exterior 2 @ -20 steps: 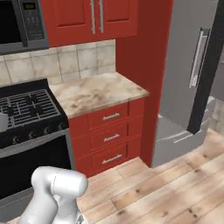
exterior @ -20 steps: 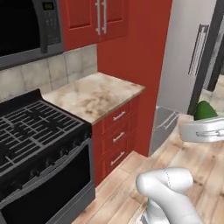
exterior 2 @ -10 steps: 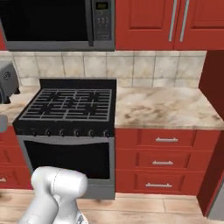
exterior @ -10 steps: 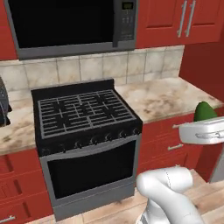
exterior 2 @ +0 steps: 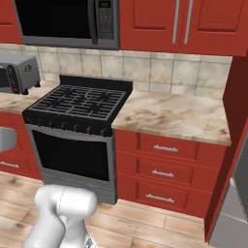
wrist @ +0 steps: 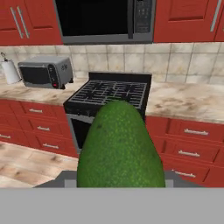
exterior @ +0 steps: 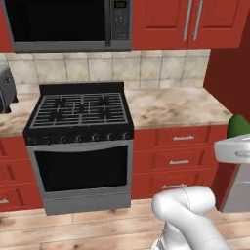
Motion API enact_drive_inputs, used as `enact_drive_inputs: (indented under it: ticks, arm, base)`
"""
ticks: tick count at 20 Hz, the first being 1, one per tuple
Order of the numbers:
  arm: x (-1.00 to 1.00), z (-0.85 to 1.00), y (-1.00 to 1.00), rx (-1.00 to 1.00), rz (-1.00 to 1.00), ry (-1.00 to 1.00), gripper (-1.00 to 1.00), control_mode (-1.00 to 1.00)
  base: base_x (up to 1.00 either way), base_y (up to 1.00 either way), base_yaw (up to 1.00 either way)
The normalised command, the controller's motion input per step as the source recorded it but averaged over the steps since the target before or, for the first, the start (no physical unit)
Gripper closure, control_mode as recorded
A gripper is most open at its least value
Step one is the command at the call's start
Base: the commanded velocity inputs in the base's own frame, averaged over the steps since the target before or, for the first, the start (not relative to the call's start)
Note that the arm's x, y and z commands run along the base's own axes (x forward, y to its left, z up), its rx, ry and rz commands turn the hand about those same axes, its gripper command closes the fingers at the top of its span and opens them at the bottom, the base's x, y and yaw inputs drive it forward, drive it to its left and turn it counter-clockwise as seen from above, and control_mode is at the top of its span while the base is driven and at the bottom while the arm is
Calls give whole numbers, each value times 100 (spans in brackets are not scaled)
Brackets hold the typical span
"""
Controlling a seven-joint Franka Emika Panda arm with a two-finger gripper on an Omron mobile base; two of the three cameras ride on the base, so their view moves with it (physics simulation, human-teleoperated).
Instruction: Transport the steak and avocado to the fridge. Place the steak on the rack containing meat and place the avocado on the rack containing the vegetable, ensuring meats and vegetables are on different racks.
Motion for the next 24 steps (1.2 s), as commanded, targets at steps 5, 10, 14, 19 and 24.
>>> enact_drive_inputs:
  ticks: [5, 10, 14, 19, 24]
  arm:
    - [0, 0, 0, 0, 0, 0, 100, 100]
    - [0, 0, 0, 0, 0, 0, 100, 100]
    - [0, 0, 0, 0, 0, 0, 100, 100]
    - [0, 0, 0, 0, 0, 0, 100, 100]
    - [0, 0, 0, 0, 0, 0, 100, 100]
  base:
    - [-88, -43, -14]
    - [-78, -54, -38]
    - [-65, -67, -42]
    - [13, -95, -15]
    - [47, -100, 6]
